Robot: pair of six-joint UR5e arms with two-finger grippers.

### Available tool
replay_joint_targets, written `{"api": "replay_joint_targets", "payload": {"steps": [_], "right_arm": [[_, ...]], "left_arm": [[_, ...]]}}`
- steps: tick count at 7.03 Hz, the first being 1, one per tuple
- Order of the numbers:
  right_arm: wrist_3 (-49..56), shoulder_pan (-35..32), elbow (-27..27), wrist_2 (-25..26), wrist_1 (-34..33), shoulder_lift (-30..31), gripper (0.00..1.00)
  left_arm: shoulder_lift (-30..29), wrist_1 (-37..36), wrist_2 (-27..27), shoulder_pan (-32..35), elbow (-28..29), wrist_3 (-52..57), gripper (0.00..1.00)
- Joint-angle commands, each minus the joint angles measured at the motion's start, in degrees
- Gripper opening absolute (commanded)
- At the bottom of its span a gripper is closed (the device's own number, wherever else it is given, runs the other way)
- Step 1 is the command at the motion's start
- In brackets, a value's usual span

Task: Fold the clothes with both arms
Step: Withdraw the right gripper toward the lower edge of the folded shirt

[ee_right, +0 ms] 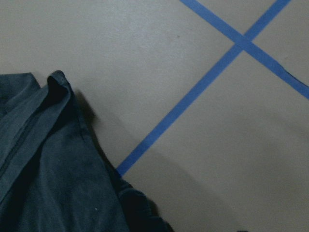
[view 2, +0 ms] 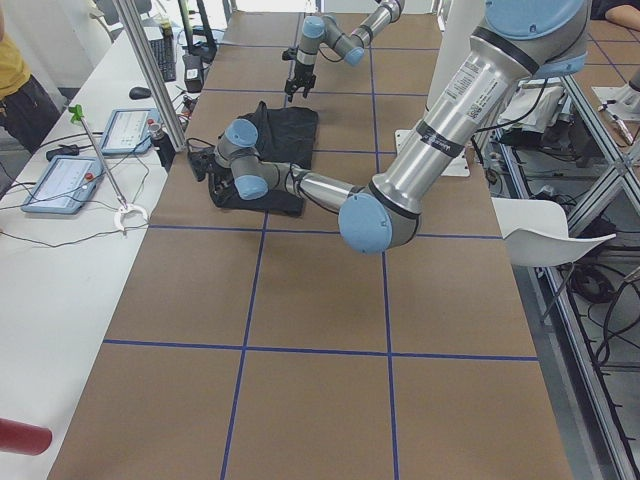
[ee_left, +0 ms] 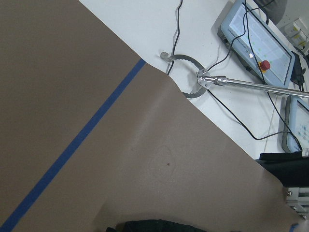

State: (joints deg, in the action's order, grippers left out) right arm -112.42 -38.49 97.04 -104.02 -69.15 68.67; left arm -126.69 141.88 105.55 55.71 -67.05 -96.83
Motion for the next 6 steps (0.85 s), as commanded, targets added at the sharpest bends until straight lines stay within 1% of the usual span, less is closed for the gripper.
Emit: {"api": "replay_joint_targets", "payload": {"steps": [1,2,4,5,6], "right_arm": [[-4.73,3.14,3.06,0.66,3.94,3.84,0.89],[-5.61,5.08,2.72,2.40,3.94,3.58,0.88],[-5.61,6.93,2.54,3.29,3.94,3.14,0.84],[-5.53,6.94,2.37,3.21,3.94,2.97,0.76],[-5.09,7.03,2.19,3.21,3.94,2.70,0.70]], "left_arm": [[-0.05,-0.03,-2.10,-0.07,-0.63,0.06,0.87],[0.12,-0.03,-2.10,-0.07,-0.71,0.06,0.87],[0.04,-0.20,-2.19,-0.16,-0.63,0.15,0.87],[0.04,-0.20,-2.19,-0.08,-0.63,0.15,0.87],[0.21,-0.20,-2.19,-0.07,-0.63,0.15,0.87]]}}
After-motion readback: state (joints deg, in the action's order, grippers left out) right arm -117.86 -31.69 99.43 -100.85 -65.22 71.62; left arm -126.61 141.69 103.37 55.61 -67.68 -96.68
